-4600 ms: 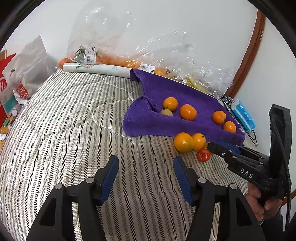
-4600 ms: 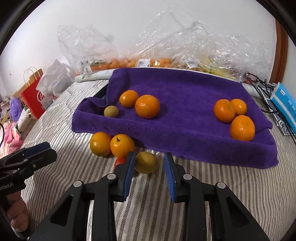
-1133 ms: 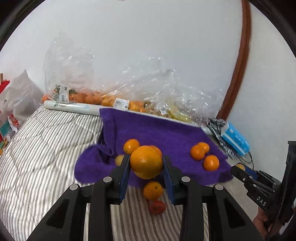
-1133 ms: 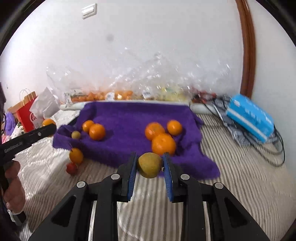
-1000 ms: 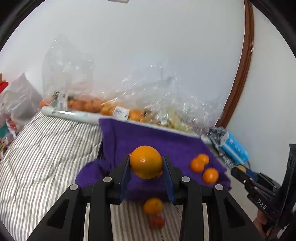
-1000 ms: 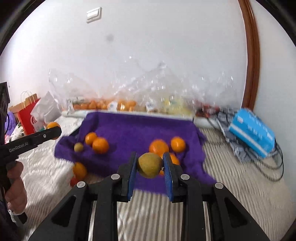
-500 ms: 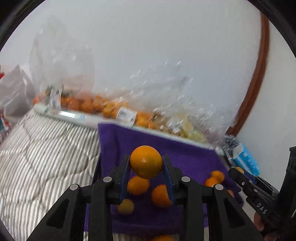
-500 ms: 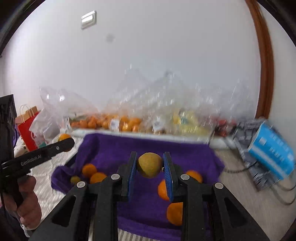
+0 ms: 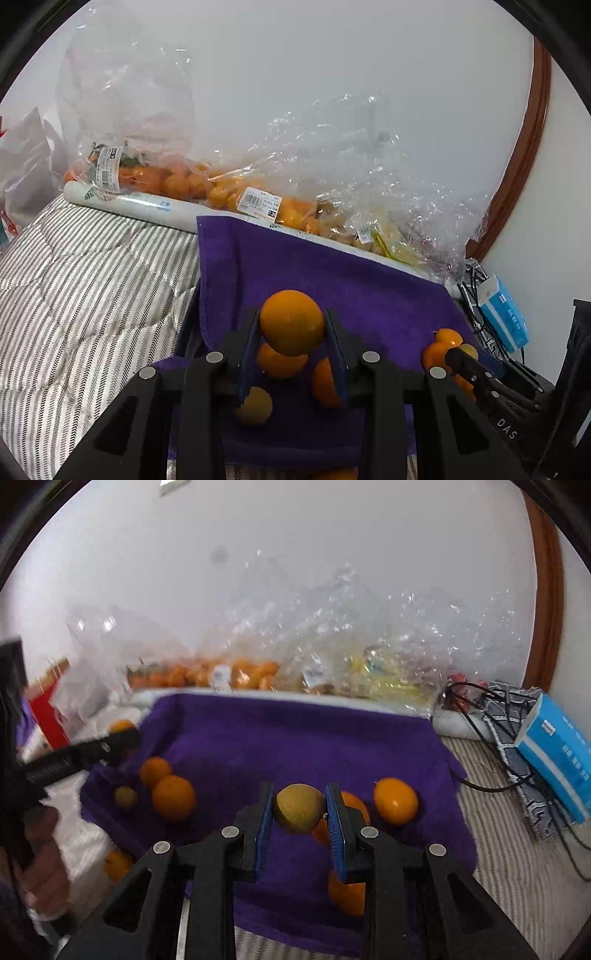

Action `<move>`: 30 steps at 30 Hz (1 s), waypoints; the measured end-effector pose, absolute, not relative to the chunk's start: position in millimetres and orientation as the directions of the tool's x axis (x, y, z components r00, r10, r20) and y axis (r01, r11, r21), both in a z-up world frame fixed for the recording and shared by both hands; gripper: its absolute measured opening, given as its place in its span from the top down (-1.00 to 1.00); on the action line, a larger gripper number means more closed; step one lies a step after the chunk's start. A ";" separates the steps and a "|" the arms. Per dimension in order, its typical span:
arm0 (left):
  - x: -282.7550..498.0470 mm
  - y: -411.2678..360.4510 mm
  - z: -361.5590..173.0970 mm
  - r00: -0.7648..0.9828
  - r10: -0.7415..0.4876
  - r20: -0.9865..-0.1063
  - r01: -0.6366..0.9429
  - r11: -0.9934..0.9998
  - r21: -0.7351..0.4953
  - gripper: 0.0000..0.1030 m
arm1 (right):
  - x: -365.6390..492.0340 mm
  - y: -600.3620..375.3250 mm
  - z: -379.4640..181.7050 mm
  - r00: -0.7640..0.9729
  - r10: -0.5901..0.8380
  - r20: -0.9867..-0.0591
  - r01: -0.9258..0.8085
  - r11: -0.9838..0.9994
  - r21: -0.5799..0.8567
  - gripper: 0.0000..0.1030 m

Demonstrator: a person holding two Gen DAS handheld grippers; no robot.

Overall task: Organize fruits
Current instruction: 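Carry the yellow-green fruit and orange over the purple towel, then lower both fruits onto the purple towel and open both tools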

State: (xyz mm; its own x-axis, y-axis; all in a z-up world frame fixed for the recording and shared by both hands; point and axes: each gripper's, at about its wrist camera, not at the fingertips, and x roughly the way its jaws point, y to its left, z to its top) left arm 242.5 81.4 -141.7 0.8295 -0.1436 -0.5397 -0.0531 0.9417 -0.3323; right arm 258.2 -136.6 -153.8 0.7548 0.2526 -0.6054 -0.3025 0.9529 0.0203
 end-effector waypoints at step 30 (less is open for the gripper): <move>251.3 71.4 -150.7 0.791 -0.136 -0.596 -0.046 0.959 -0.280 0.37 | 256.2 -121.2 -163.8 0.737 0.208 -0.643 -0.326 0.943 -0.069 0.47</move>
State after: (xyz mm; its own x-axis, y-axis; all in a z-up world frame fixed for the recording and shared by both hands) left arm 251.3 71.4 -150.7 0.7910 -0.1364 -0.5964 -0.0458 0.9589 -0.2800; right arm 256.2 -121.2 -163.8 0.7371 0.2079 -0.6430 -0.3259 0.9429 -0.0688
